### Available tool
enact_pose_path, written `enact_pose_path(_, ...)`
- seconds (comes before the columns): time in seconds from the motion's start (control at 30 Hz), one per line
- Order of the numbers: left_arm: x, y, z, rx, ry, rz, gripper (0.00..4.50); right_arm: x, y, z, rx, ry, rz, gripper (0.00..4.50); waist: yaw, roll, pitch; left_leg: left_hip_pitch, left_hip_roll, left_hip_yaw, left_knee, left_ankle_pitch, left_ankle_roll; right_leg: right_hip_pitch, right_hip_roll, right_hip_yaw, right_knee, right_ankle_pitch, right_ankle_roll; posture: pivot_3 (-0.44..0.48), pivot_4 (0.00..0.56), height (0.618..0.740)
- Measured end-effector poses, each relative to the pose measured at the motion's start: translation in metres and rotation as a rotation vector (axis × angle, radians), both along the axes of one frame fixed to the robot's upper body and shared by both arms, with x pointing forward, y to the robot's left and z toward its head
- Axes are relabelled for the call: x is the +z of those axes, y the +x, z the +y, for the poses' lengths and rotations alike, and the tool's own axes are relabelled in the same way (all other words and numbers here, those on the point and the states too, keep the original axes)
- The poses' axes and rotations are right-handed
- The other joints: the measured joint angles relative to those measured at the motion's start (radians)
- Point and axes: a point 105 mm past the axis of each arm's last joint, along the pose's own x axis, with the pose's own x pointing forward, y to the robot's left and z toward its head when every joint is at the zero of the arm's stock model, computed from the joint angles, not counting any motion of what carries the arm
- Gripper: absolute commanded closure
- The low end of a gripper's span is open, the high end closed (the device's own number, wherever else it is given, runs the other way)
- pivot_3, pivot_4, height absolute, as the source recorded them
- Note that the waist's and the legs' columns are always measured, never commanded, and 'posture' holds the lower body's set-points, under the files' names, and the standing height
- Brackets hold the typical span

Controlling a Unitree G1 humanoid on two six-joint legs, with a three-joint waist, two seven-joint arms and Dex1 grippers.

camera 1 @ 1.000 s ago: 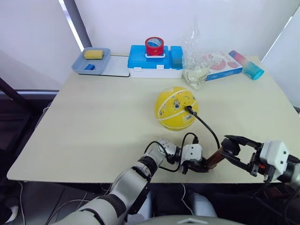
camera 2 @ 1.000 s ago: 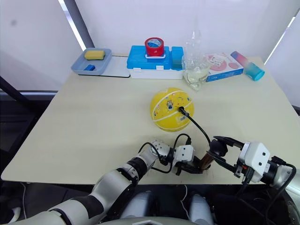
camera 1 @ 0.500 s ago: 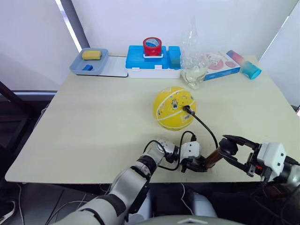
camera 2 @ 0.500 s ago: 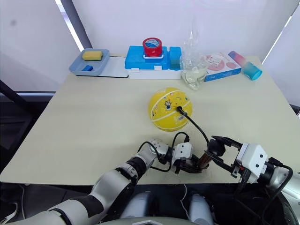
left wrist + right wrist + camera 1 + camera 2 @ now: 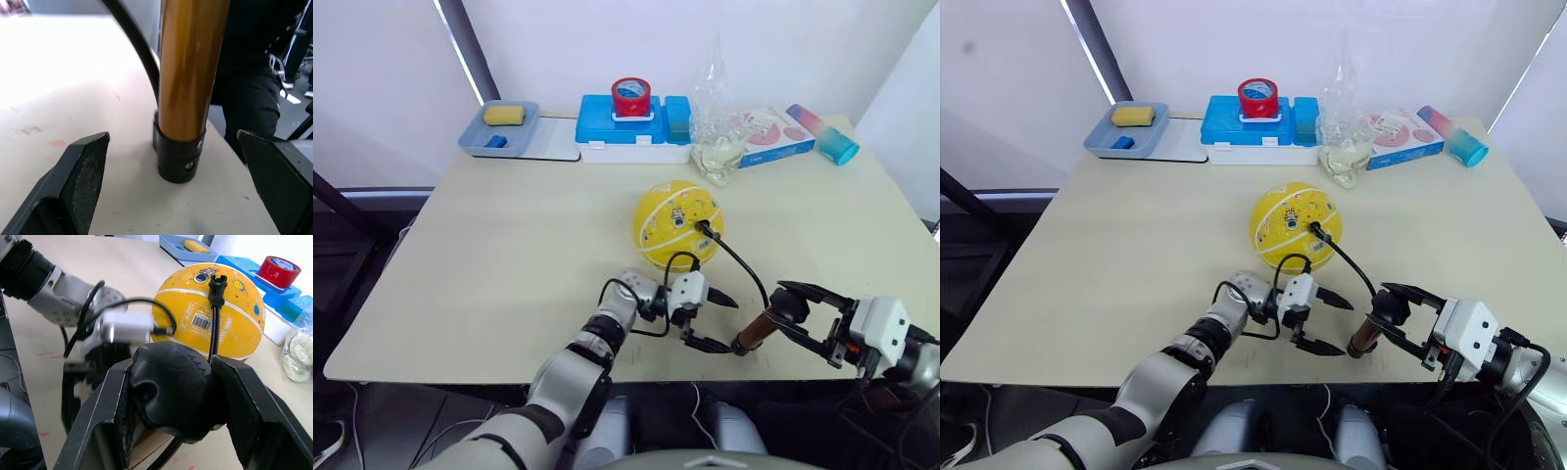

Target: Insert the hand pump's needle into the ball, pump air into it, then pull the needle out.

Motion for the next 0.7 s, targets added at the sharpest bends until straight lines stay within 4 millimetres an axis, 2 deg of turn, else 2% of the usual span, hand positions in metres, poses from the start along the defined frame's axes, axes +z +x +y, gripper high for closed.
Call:
enact_pose_path(0.4, 0.026, 0.008, 0.075, 0.08, -0.043, -0.003, 0.0, 0.005, 0.004, -0.003, 0.012, 0.015, -0.005, 2.6, -0.012, 0.006, 0.004, 0.0, 0.0, 0.0, 0.0, 0.0, -0.001, 0.0, -0.001, 0.001, 0.0, 0.0, 0.0, 0.0, 0.15, 0.737)
enact_pose_path(0.47, 0.029, 0.005, 0.086, 0.095, -0.046, 0.005, 0.0, 0.006, 0.005, -0.003, 0.015, 0.016, -0.004, 2.6, -0.014, 0.007, 0.005, 0.0, 0.0, 0.0, 0.0, 0.0, -0.001, 0.0, -0.001, 0.001, 0.0, 0.0, 0.0, 0.0, 0.15, 0.737)
enact_pose_path(0.5, 0.034, 0.003, 0.1, 0.113, -0.04, 0.01, 0.0, 0.008, 0.006, -0.004, 0.018, 0.016, -0.002, 2.6, -0.014, 0.01, 0.007, 0.0, 0.0, 0.0, 0.0, 0.001, -0.001, 0.0, -0.002, 0.001, 0.0, 0.0, 0.0, 0.0, 0.15, 0.737)
enact_pose_path(0.63, 0.042, -0.002, 0.116, 0.131, -0.041, 0.013, 0.0, 0.012, 0.008, -0.008, 0.019, 0.01, 0.001, 2.6, -0.011, 0.014, 0.009, 0.0, 0.0, 0.0, 0.0, 0.001, -0.002, 0.0, -0.002, 0.001, 0.0, 0.0, 0.0, 0.0, 0.15, 0.737)
enact_pose_path(0.7, 0.048, -0.006, 0.132, 0.158, -0.032, 0.017, 0.0, 0.016, 0.01, -0.018, -0.004, 0.004, 0.005, 2.6, -0.011, 0.016, 0.011, 0.0, -0.001, 0.0, 0.0, 0.003, -0.005, 0.0, -0.003, 0.001, 0.0, 0.0, 0.0, 0.0, 0.15, 0.737)
